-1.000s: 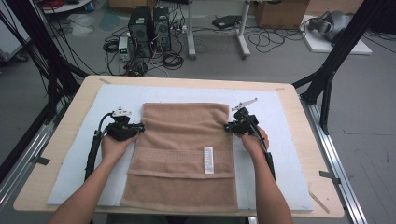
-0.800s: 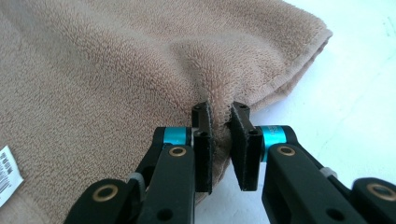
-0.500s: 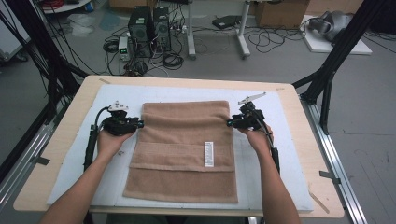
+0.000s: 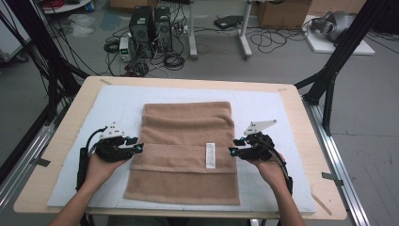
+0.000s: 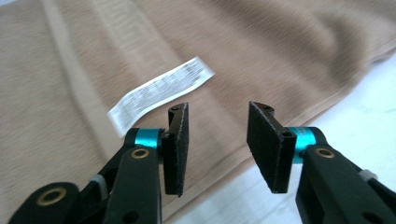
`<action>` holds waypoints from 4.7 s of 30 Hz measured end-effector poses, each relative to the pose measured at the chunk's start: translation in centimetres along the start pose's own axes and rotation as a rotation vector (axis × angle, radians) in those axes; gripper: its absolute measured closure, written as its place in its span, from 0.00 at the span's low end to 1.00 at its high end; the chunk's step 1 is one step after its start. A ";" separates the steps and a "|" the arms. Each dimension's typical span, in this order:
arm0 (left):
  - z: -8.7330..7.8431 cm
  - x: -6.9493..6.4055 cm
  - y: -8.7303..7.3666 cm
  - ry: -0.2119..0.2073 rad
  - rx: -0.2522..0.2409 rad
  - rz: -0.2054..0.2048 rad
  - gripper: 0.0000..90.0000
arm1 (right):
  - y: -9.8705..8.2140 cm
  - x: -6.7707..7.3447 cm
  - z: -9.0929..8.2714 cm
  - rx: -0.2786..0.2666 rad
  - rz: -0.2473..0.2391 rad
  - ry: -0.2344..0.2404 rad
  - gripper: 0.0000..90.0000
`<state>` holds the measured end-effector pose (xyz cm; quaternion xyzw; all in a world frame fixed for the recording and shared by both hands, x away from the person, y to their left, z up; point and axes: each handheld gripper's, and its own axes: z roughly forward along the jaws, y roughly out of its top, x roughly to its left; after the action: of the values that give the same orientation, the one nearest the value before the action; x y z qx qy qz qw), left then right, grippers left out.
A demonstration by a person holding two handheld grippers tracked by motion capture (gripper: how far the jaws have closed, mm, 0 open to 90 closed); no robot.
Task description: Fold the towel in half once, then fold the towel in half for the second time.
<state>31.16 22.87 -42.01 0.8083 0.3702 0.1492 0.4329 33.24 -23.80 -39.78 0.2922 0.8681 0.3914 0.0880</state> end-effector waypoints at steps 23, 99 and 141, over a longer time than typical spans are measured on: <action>-0.2 -1.4 -2.4 -0.060 0.038 0.035 0.96 | -2.6 1.6 2.1 0.039 -0.016 0.083 0.95; -3.6 -2.1 -2.9 -0.094 -0.060 -0.011 0.70 | -0.7 2.5 0.4 -0.059 -0.009 0.189 0.44; -2.8 1.4 4.1 0.001 -0.081 -0.024 0.47 | 5.0 -1.2 -0.2 -0.078 -0.035 0.060 0.31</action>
<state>32.50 24.09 -37.17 0.7856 0.3737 0.1594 0.4666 36.35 -21.99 -36.10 0.2616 0.8594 0.4321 0.0799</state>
